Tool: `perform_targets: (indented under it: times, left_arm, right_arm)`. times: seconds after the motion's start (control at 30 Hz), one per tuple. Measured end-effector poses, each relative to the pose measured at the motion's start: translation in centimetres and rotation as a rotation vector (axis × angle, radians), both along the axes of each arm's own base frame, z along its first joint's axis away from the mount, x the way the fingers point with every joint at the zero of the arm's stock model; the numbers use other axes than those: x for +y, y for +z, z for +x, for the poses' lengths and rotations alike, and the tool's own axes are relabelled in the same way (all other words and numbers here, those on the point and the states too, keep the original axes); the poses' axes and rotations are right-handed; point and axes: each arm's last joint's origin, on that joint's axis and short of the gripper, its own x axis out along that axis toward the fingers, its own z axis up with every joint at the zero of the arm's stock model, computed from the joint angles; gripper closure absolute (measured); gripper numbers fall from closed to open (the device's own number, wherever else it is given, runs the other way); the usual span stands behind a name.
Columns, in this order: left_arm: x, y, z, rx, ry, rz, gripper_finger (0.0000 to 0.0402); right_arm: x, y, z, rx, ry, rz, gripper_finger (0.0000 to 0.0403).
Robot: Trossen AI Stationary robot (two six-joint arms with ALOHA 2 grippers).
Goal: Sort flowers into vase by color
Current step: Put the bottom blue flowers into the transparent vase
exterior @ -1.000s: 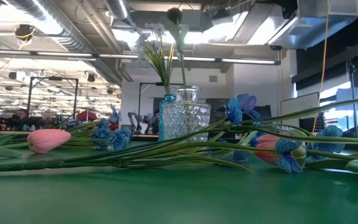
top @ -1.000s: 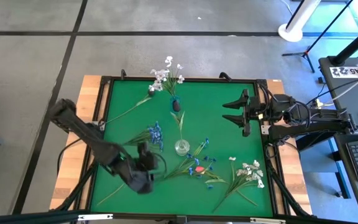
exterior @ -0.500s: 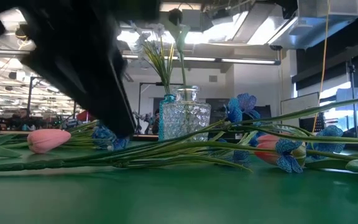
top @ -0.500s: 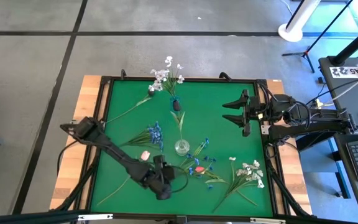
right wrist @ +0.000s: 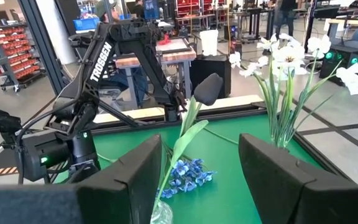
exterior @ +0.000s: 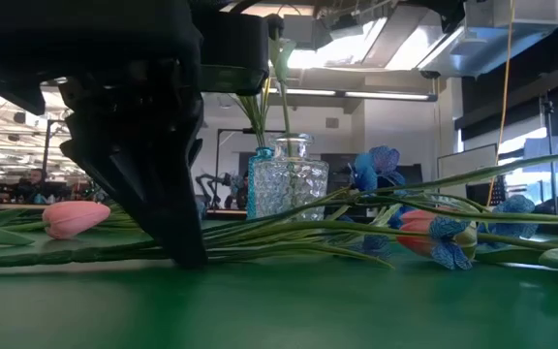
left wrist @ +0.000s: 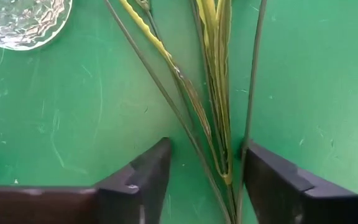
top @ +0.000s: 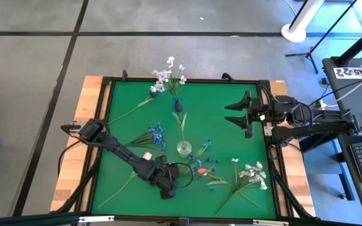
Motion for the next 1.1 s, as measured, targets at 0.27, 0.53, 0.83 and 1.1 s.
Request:
perform_targets:
  times: [0.27,0.53,0.83,1.1]
  left_arm:
    - [-0.7,0.9,-0.5,0.076,-0.012,0.012,0.0388]
    - [-3.0,6.4,-1.2,0.11,-0.059,0.159,0.0396]
    - [-4.8,14.5,-3.1,-0.112,-0.067,0.339,0.0398]
    - [-5.5,19.7,-7.1,-0.479,0.012,0.548,0.0399]
  right_arm:
    - [0.0,0.0,0.0,0.004,0.0,0.002,0.0189]
    - [0.0,0.0,0.0,0.005,0.0,0.002,0.0189]
    - [0.0,0.0,0.0,0.004,0.0,0.002,0.0189]
    - [0.0,0.0,0.0,0.004,0.003,0.002,0.0189]
